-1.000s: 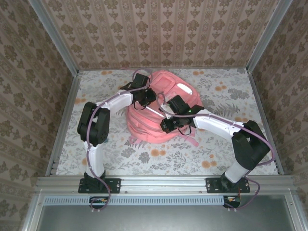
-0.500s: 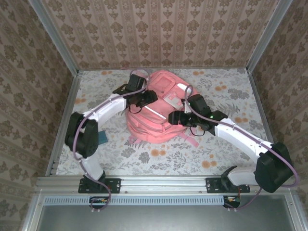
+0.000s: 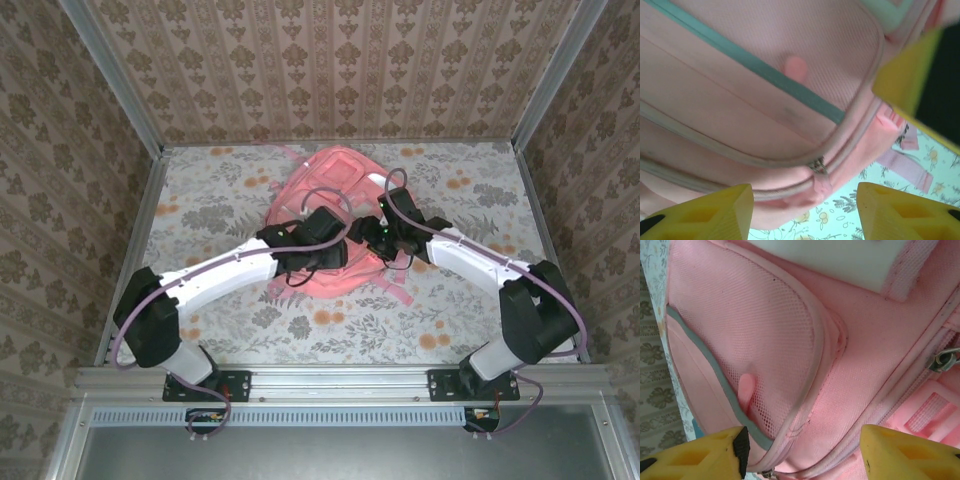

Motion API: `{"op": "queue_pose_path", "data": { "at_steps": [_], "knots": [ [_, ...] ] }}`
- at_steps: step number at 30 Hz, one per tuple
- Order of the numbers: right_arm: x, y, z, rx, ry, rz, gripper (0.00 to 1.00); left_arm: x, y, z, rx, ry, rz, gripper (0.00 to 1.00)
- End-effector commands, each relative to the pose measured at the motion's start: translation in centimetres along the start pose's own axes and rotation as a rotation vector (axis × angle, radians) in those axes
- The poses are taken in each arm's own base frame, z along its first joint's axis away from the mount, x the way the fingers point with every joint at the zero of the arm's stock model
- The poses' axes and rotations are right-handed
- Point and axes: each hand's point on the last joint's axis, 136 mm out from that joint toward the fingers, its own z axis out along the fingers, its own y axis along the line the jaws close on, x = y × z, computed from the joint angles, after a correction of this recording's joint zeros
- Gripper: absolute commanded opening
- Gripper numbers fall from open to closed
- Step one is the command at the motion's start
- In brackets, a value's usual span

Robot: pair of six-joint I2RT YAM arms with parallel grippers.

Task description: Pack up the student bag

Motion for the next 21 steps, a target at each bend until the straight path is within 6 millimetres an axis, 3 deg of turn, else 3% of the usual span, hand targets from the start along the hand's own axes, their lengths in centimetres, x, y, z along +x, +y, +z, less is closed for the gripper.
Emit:
{"op": "queue_pose_path", "data": {
  "at_steps": [1,5,12,17,21],
  "knots": [
    [-0.9,1.1,0.0,-0.074,0.001,0.069,0.61,0.6,0.1,1.0,-0.068,-0.013,0.001,0.57],
    [-1.5,0.6,-0.3,-0.094,0.004,0.094,0.6,1.1,-0.9,2.4,-0.071,0.018,0.016,0.55],
    [-2.1,-0.3,-1.4,-0.093,-0.027,0.107,0.6,1.7,-0.6,3.7,-0.143,0.043,0.017,0.43],
    [-2.1,-0.2,-1.4,-0.096,-0.025,0.104,0.6,1.2,-0.4,4.0,-0.19,0.031,0.005,0.37],
    [-2.1,-0.3,-1.4,-0.093,-0.025,0.102,0.6,1.3,0.0,3.7,-0.214,0.016,-0.009,0.25]
  ]
}}
